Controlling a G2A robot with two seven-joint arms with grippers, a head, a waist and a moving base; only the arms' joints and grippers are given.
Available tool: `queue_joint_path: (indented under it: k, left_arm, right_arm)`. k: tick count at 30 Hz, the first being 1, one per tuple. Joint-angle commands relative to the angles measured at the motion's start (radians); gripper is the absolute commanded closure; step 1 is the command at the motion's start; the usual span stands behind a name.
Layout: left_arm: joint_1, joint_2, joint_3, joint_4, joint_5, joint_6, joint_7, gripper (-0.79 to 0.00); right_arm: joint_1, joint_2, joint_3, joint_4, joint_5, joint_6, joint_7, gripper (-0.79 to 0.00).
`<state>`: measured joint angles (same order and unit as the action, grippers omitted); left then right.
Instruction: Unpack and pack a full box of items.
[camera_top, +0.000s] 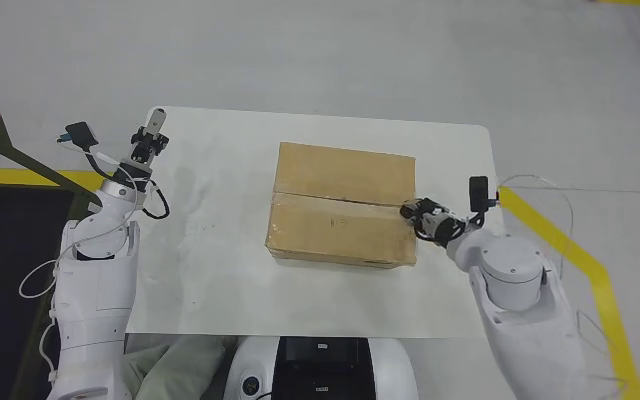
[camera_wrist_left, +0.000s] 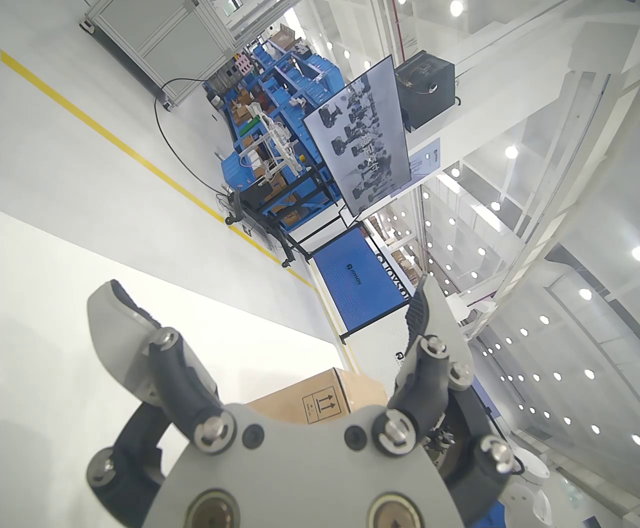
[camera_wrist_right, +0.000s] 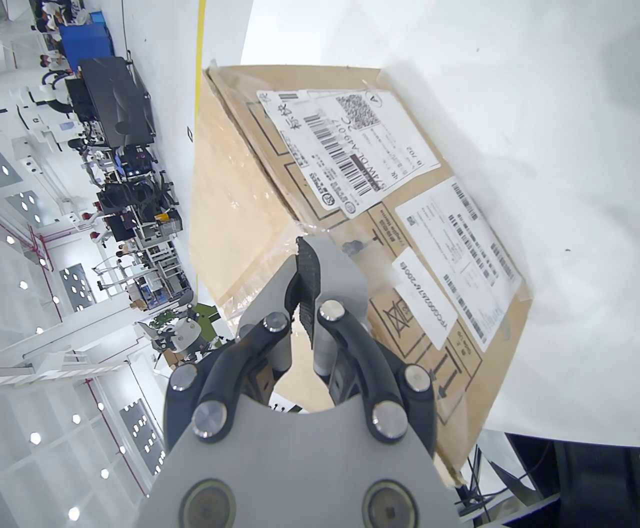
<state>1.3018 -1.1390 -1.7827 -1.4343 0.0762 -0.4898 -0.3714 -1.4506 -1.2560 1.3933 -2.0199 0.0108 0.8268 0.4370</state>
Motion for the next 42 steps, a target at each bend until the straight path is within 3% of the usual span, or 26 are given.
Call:
queue_joint_path:
  k: [1, 22, 33, 42]
  left_arm:
    - [0.000, 0.000, 0.000, 0.000, 0.000, 0.000, 0.000, -0.785]
    - [0.000, 0.000, 0.000, 0.000, 0.000, 0.000, 0.000, -0.785]
    - [0.000, 0.000, 0.000, 0.000, 0.000, 0.000, 0.000, -0.785]
    - [0.000, 0.000, 0.000, 0.000, 0.000, 0.000, 0.000, -0.785]
  right_arm:
    - [-0.010, 0.002, 0.015, 0.000, 0.007, -0.009, -0.006, 0.000]
    - [-0.067, 0.009, 0.112, 0.027, 0.057, -0.100, -0.115, 0.000]
    - [-0.123, 0.004, 0.172, 0.009, 0.057, -0.332, -0.277, 0.000]
    - [-0.125, 0.003, 0.229, 0.043, 0.056, -0.484, -0.339, 0.000]
